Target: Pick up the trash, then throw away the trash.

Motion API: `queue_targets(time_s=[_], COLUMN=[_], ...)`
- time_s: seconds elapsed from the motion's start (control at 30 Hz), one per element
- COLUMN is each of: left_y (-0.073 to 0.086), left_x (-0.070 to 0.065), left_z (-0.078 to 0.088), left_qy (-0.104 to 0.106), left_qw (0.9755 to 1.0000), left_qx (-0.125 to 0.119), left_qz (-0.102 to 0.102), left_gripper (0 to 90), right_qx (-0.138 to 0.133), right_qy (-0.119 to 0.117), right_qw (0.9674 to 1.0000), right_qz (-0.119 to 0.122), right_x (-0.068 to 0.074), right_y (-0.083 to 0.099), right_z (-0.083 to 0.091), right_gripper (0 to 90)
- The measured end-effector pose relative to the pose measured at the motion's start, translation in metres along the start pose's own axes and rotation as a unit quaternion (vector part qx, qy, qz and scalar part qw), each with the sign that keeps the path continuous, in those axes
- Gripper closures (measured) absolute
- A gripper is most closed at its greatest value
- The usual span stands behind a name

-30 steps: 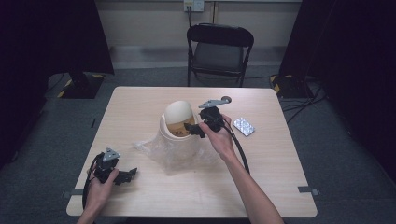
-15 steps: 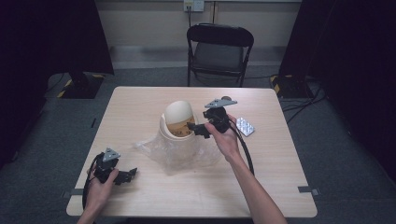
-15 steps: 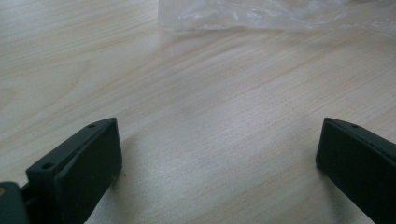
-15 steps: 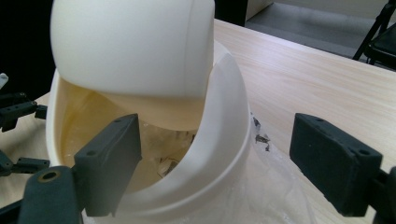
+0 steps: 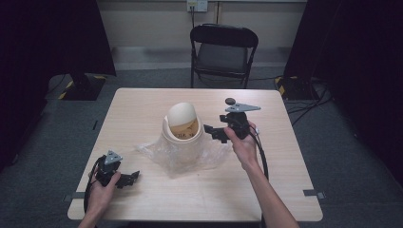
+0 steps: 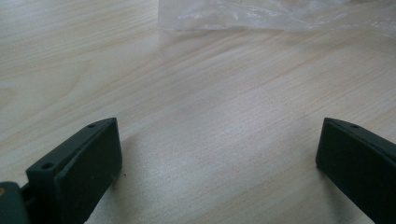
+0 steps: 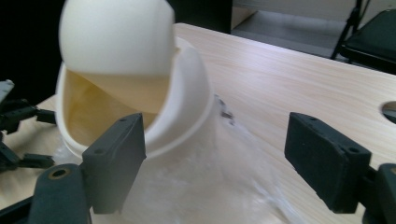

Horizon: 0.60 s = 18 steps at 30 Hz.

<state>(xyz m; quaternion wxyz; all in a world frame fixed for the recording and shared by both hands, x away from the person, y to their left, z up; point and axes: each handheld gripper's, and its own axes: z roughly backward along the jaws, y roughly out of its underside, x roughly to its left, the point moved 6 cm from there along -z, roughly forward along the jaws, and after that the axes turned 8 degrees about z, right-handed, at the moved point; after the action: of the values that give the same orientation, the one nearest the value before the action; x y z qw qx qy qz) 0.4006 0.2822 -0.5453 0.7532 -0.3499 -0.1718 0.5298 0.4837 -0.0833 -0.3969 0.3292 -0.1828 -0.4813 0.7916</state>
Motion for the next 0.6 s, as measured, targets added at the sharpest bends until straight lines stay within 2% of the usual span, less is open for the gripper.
queue_targets(time_s=[0.03,0.1,0.13,0.2,0.23,0.27,0.3,0.33,0.37,0.4,0.47,0.6], left_y=[0.000,0.000,0.000,0.000,0.000,0.000,0.000,0.000,0.000,0.000,0.000,0.000], left_x=[0.000,0.000,0.000,0.000,0.000,0.000,0.000,0.000,0.000,0.000,0.000,0.000], left_z=[0.000,0.000,0.000,0.000,0.000,0.000,0.000,0.000,0.000,0.000,0.000,0.000], left_qy=[0.000,0.000,0.000,0.000,0.000,0.000,0.000,0.000,-0.001,-0.001,0.000,0.000], left_qw=[1.0000,1.0000,1.0000,1.0000,1.0000,1.0000,1.0000,1.0000,1.0000,1.0000,1.0000,1.0000], left_qx=[0.000,0.000,0.000,0.000,0.000,0.000,0.000,0.000,0.000,0.000,0.000,0.000], left_qz=[0.000,0.000,0.000,0.000,0.000,0.000,0.000,0.000,0.000,0.000,0.000,0.000], left_gripper=[0.0,0.0,0.0,0.0,0.0,0.0,0.0,0.0,0.0,0.0,0.0,0.0], right_qx=[-0.001,0.000,0.003,0.009,0.009,0.014,0.014,0.020,0.029,0.029,0.041,0.059], right_qy=[0.014,0.016,0.027,0.034,0.034,0.044,0.044,0.050,0.054,0.054,0.054,0.077], right_qw=[0.9999,0.9999,0.9996,0.9992,0.9992,0.9988,0.9988,0.9983,0.9975,0.9975,0.9967,0.9940], right_qz=[-0.002,-0.005,-0.011,-0.017,-0.017,-0.019,-0.019,-0.022,-0.035,-0.035,-0.044,-0.051], right_x=[-0.008,-0.012,-0.021,-0.030,-0.030,-0.039,-0.039,-0.044,-0.056,-0.056,-0.067,-0.090], right_y=[0.005,0.007,0.013,0.019,0.019,0.026,0.026,0.030,0.038,0.038,0.047,0.061], right_z=[0.008,0.011,0.017,0.020,0.020,0.022,0.022,0.023,0.023,0.023,0.023,0.021], right_gripper=[20.2,20.2,20.2,20.1,20.1,19.9,19.9,19.8,19.8,19.8,19.8,19.8])
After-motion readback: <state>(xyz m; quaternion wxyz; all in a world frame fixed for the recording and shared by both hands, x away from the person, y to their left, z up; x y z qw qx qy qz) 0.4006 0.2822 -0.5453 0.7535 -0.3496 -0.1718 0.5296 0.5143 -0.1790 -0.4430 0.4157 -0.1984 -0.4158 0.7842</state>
